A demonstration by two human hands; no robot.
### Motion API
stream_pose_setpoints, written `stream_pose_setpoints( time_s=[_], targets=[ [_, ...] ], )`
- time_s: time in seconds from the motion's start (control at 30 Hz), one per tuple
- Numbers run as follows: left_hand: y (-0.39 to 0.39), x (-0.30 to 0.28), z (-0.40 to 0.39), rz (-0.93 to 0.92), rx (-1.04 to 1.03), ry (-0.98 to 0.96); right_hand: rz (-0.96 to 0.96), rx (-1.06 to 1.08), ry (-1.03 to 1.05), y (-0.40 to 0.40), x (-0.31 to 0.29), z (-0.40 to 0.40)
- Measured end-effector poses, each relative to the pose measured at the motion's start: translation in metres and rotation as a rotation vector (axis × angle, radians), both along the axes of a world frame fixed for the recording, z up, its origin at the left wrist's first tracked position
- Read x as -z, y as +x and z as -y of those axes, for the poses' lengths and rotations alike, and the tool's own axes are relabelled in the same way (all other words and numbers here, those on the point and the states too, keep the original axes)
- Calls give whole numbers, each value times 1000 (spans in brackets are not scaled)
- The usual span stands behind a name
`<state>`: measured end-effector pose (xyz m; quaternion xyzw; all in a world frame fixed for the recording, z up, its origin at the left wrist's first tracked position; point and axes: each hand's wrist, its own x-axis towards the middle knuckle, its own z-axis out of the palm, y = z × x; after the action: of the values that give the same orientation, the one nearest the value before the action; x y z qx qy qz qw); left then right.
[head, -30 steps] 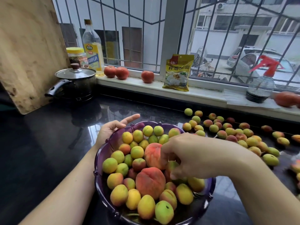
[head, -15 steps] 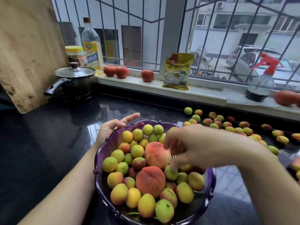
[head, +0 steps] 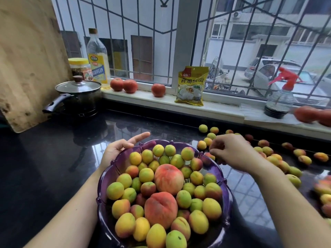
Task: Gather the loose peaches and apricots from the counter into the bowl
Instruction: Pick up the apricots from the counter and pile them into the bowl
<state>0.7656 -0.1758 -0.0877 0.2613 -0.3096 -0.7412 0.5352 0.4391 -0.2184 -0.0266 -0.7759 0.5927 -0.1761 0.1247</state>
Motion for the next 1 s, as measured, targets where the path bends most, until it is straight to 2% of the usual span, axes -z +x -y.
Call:
stream_pose_setpoints(
  time_s=[0.13,0.23,0.37,0.47,0.53,0.57,0.67,0.73,0.83,0.93,1.0],
  targets=[
    [0,1,2,3,12,13,-243,-9,-69,12,12,-1],
    [0,1,2,-2,6,17,-339,-141,17,17,23,-2],
    [0,0,2,-6,3,13,-395,-121,148,29,37,18],
    [-2,-1,1,-7,14,25,-373,-137,168,27,38,20],
    [-1,-1,1,-8,9,30,-246,-174,98,17,29,11],
    [-1,-1,1,-12,13,27,-124,-167,83,9,21,6],
    [-2,-2,0,-20,8,30,401,-99,172,-12,-12,-10],
    [-2,-2,0,-19,14,28,577,-120,212,-22,-36,-22],
    [-2,-1,0,-3,12,32,573,-252,238,-26,-60,-40],
    [-1,-2,0,-11,8,25,374,-360,355,-11,-75,-55],
    [-3,-2,-1,-12,13,19,207,-418,355,6,-75,-60]
  ],
)
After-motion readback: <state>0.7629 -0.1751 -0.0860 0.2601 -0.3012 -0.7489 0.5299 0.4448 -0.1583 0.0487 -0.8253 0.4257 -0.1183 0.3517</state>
